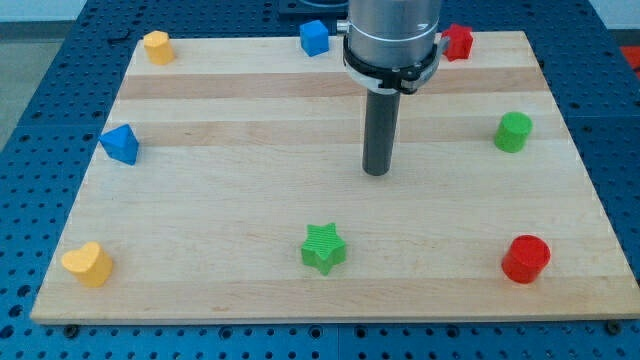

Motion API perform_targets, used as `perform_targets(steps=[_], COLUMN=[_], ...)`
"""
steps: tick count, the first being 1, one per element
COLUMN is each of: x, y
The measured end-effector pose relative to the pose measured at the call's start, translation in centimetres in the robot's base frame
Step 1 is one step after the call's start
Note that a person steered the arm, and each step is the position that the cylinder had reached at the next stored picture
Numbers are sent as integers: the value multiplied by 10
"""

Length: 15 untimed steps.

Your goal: Move green circle slightly left

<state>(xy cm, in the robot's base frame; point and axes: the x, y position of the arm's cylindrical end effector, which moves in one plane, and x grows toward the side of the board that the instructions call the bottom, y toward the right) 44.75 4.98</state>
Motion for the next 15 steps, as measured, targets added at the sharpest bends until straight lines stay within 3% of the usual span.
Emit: perform_targets(steps=[2, 3, 4, 6, 8, 9, 10, 12, 15], x=[-1, -26, -69, -84, -135, -116, -71, -54, -85], y=[-7, -2, 39, 84, 205, 252, 265, 222, 88])
